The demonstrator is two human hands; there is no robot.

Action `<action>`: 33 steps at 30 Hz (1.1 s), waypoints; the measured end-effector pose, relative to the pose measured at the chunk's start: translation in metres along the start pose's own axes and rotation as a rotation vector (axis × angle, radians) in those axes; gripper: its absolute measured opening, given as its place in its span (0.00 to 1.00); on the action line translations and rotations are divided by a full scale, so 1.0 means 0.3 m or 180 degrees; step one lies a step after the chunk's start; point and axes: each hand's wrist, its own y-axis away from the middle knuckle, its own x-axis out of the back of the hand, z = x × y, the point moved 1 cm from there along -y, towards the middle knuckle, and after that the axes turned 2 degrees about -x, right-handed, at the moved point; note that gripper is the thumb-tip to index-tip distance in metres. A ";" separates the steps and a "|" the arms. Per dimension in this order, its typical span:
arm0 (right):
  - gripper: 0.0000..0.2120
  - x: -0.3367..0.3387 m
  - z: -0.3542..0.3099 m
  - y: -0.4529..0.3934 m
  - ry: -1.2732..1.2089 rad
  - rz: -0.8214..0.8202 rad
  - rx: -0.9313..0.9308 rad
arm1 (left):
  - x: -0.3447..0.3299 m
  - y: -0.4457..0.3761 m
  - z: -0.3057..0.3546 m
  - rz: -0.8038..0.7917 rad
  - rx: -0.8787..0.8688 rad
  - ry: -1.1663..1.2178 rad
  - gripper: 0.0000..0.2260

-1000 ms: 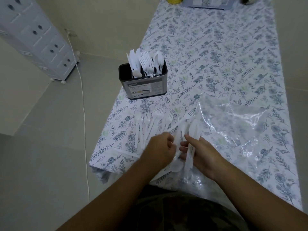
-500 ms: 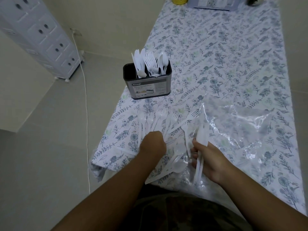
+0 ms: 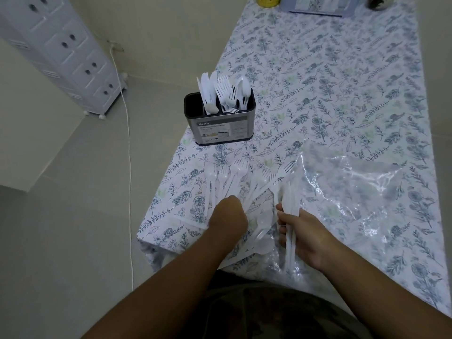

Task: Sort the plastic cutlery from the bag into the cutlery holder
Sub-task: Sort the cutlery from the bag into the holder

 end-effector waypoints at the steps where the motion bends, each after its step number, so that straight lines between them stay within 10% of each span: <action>1: 0.11 0.001 -0.001 -0.001 0.0007 -0.0004 0.0009 | 0.001 0.000 -0.002 -0.0011 0.0029 0.0041 0.05; 16: 0.09 -0.048 0.001 -0.014 -0.0600 -0.0033 0.0306 | 0.038 0.187 0.105 -0.0329 -0.0702 0.1437 0.08; 23: 0.01 -0.073 -0.121 -0.028 -0.1694 0.0109 0.0594 | 0.042 0.136 0.129 0.0176 0.1980 0.5371 0.19; 27: 0.04 -0.178 -0.080 0.016 -0.1007 -0.0038 0.0928 | 0.048 0.133 0.225 -0.0176 0.1811 0.6293 0.20; 29: 0.05 -0.173 -0.093 0.025 -0.0832 0.0051 0.1057 | 0.043 0.148 0.219 -0.0128 0.1233 0.5706 0.15; 33: 0.07 -0.058 -0.141 0.004 -0.0947 0.0440 0.0709 | 0.011 0.160 -0.006 0.0399 -0.0969 0.1477 0.10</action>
